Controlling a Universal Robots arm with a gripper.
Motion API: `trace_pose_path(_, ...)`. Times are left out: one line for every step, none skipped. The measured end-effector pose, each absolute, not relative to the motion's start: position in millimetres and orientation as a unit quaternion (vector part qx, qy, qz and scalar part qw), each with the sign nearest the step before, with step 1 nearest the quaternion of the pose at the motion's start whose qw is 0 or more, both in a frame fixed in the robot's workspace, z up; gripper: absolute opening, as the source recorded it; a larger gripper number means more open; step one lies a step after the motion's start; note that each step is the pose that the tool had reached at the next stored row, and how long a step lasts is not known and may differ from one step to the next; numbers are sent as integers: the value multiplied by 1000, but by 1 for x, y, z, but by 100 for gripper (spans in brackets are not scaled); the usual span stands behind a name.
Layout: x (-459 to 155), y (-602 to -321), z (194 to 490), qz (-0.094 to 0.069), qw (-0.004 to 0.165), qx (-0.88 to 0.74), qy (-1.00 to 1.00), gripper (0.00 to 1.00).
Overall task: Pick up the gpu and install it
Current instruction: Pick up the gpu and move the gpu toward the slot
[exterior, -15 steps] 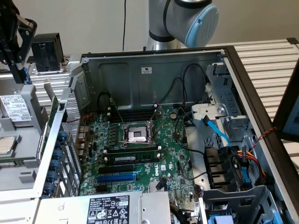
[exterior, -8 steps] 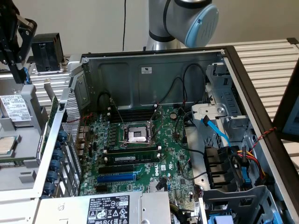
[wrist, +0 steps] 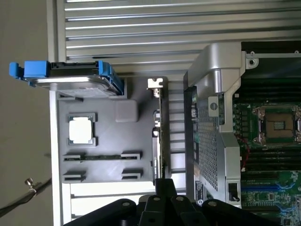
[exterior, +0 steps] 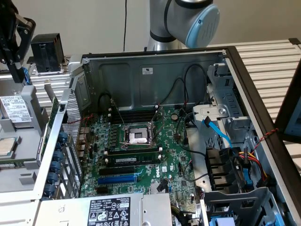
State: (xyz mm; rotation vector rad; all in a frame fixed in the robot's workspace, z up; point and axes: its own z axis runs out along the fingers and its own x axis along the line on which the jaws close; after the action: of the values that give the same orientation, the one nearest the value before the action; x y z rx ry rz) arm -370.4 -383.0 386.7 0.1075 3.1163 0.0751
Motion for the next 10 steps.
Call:
trace_pose_path(-372,-383,386,24,16,34,999,11)
trace_pose_path(-375,-382,386,24,20,34,999,11)
trace_pose_path(-377,-382,386,25,25,34,999,11)
trace_pose_path(-380,-382,385,25,30,34,999,11)
trace_pose_path(-382,-382,384,25,32,34,999,11)
trace_pose_path(-384,-382,383,26,34,34,999,11)
trace_pose_path(-385,-382,382,27,35,34,998,11)
trace_pose_path(-385,-382,381,28,35,34,998,11)
trace_pose_path(-385,-383,379,29,35,34,998,11)
trace_pose_path(-385,-383,377,30,35,34,998,11)
